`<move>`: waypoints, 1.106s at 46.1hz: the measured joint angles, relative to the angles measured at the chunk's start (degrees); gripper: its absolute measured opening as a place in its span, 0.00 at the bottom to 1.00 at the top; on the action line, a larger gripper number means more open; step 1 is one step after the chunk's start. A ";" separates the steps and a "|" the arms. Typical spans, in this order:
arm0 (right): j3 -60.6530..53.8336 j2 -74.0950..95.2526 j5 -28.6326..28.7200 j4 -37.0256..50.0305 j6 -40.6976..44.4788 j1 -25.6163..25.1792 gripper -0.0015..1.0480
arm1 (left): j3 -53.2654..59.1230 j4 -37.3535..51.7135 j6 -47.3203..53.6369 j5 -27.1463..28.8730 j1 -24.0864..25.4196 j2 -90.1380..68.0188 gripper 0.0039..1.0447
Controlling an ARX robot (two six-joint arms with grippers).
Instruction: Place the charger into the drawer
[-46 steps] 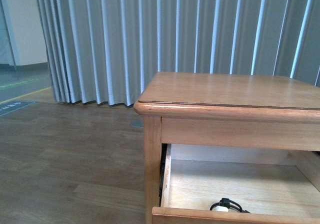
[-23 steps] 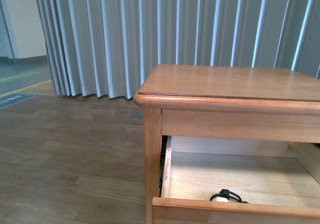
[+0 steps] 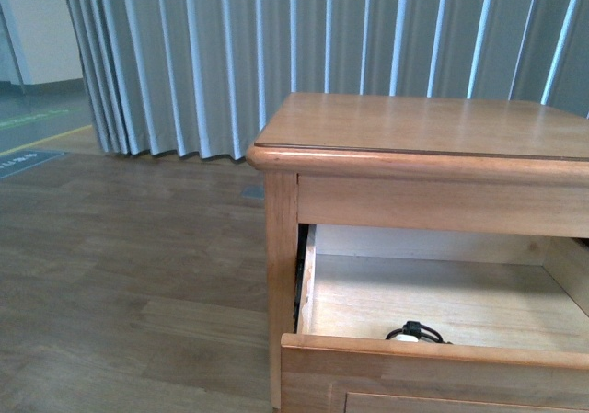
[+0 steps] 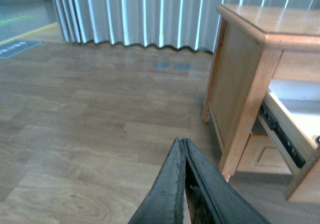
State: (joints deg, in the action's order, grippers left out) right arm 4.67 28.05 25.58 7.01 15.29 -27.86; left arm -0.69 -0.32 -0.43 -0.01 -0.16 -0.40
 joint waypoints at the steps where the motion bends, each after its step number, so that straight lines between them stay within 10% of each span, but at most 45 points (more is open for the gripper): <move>1: 0.17 0.50 -0.70 -0.55 0.28 0.72 0.92 | 0.00 0.00 0.00 0.04 0.00 0.00 0.04; 34: 9.84 40.19 -14.51 12.61 -4.07 27.61 0.92 | 0.00 0.00 -0.04 0.04 0.00 0.26 0.05; 51: 15.19 54.42 -16.06 21.88 -5.27 32.54 0.92 | 0.00 0.00 0.00 0.04 0.00 0.28 0.59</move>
State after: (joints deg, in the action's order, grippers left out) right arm 19.86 82.48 9.52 28.88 10.02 4.69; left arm -0.69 -0.32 -0.43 0.03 -0.16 -0.12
